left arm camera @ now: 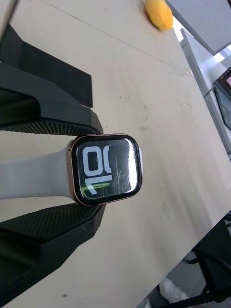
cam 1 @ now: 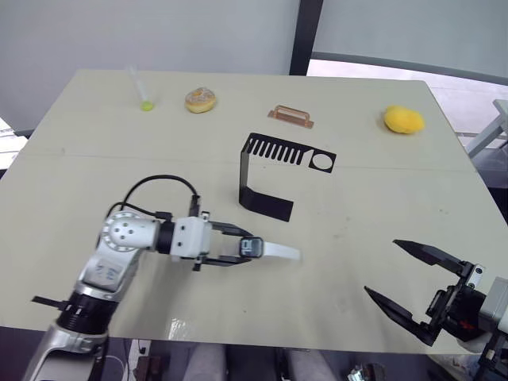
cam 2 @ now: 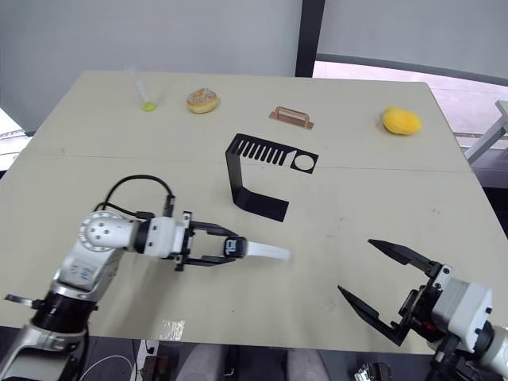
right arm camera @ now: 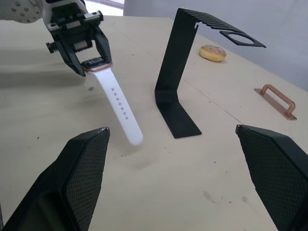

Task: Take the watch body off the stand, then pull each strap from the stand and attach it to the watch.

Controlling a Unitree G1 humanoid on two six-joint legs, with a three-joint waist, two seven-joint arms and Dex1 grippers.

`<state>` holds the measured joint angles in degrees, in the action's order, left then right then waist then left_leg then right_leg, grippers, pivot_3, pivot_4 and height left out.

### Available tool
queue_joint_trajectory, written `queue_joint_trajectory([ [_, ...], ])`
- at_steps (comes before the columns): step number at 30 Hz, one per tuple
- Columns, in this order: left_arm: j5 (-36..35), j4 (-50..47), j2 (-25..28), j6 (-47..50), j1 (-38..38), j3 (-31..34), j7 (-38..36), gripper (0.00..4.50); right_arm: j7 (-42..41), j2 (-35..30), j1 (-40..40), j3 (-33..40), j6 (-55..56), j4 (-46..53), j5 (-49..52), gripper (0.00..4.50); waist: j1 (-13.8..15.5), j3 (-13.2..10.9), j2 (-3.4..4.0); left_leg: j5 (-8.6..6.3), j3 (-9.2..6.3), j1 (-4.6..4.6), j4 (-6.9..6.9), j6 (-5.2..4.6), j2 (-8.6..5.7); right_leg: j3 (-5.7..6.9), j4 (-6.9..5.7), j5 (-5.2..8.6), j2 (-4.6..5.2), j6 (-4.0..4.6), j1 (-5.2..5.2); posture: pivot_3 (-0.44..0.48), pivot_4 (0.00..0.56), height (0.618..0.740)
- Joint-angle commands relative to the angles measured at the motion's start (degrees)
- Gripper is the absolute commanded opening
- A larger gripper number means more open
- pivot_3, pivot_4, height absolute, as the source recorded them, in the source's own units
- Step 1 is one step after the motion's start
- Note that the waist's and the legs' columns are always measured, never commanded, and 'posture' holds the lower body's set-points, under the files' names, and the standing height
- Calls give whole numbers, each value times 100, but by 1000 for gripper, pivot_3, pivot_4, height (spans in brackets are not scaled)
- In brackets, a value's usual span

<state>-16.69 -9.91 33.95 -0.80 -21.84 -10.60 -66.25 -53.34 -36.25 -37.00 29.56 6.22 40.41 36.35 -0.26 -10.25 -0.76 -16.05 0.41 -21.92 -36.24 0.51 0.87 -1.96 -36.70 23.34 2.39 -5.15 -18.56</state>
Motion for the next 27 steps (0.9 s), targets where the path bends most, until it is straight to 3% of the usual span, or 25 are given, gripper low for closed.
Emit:
queue_joint_trajectory([
  [1,441,-211,-339,784,-339,-502,552,1576,-151,35,-43,-29,117,174,-62,4434,8,0,0,0,0,-2,-3,1,0,1,-2,0,-2,0,-1,0,150,740],
  [5,1266,91,-400,1295,-438,-1182,768,1576,-247,9,-27,-98,95,181,-78,4434,-26,2,3,2,6,2,-4,4,0,-9,-4,0,-9,-1,-1,0,150,740],
  [13,1299,14,-266,1272,-93,-1148,746,1576,-592,0,18,-223,129,-312,-120,4434,-14,2,3,7,5,7,-3,13,5,-9,-12,0,-10,0,-2,0,150,740],
  [17,1099,-13,-343,1317,14,-878,839,3514,-814,33,84,-220,261,-615,-143,4500,11,2,2,6,5,6,-4,9,4,-8,-8,0,-5,0,-2,0,150,740],
  [19,645,-170,-29,688,404,-168,599,4477,-1031,-15,137,-51,424,-999,-163,4500,-2,2,3,6,4,6,-4,9,4,-7,-9,0,-6,0,-1,0,150,740],
  [23,-200,-590,754,605,1562,1560,380,4477,-1542,-173,78,504,779,-1710,-115,4500,-163,0,7,6,8,15,13,11,9,-6,-8,3,-5,6,-2,0,150,740],
  [27,-167,-388,1255,124,2432,2784,433,4477,-1940,-385,146,839,1064,-2255,-147,4500,-147,-1,6,1,13,52,26,6,10,-8,-6,8,1,15,22,0,150,740],
])
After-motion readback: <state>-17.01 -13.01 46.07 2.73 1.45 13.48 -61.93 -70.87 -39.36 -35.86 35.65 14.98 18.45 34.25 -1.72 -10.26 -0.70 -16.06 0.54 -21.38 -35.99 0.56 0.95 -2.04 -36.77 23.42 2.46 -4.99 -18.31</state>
